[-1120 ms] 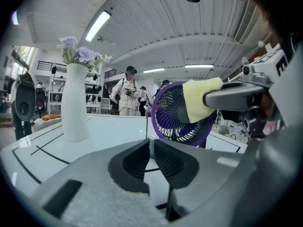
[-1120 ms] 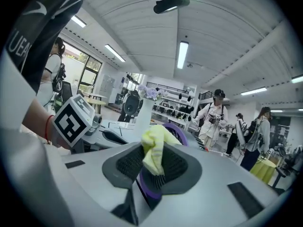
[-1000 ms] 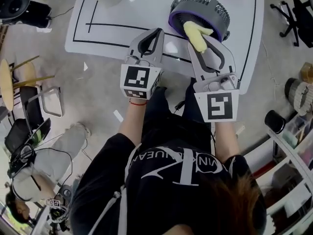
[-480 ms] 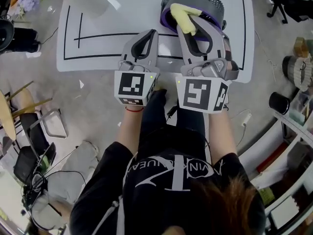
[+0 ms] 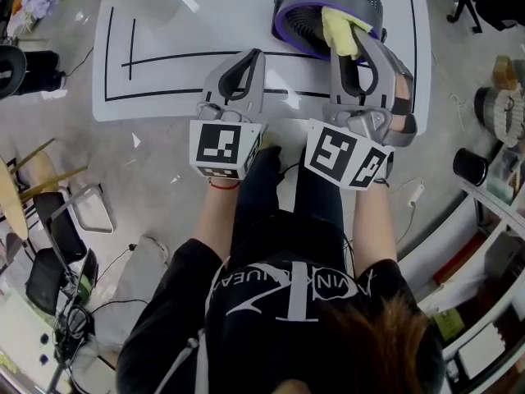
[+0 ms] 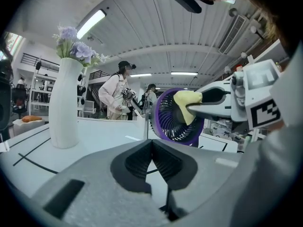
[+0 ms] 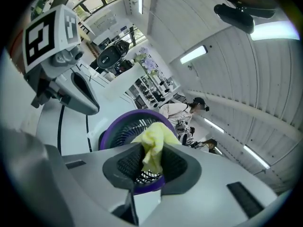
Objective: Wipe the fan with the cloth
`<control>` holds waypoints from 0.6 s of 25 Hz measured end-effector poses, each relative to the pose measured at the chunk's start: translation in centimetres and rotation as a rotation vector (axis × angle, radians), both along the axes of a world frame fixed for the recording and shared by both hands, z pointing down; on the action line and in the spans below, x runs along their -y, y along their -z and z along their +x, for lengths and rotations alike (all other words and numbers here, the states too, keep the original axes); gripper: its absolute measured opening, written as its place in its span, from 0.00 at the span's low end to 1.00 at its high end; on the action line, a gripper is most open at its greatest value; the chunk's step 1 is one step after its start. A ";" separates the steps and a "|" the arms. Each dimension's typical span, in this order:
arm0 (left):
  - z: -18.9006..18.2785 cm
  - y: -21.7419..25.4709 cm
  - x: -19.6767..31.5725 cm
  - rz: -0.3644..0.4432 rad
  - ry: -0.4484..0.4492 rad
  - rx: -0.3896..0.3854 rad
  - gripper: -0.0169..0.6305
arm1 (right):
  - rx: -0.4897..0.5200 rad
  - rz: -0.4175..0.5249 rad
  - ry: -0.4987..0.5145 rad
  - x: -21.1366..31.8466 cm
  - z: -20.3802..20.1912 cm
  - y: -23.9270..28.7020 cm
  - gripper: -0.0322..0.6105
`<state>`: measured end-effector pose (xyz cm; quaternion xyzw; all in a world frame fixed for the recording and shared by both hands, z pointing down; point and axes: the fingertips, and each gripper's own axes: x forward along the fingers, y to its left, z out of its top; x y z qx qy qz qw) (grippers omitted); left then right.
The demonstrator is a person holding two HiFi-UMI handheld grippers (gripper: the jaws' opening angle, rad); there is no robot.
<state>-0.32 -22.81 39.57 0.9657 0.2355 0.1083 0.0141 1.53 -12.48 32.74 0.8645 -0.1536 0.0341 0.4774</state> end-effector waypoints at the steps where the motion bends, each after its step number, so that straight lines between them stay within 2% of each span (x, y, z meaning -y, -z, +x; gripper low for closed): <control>1: 0.1 0.1 0.1 -0.001 -0.002 -0.005 0.04 | 0.003 -0.006 -0.013 -0.2 0.0 -0.3 0.19; 8: 0.7 0.4 -0.4 -0.002 -0.021 -0.022 0.04 | 0.050 -0.022 -0.057 -1.2 -0.7 -2.8 0.18; 15: 0.9 -0.1 -0.4 0.002 -0.030 -0.022 0.04 | 0.083 0.005 -0.072 -1.2 -0.9 -4.5 0.18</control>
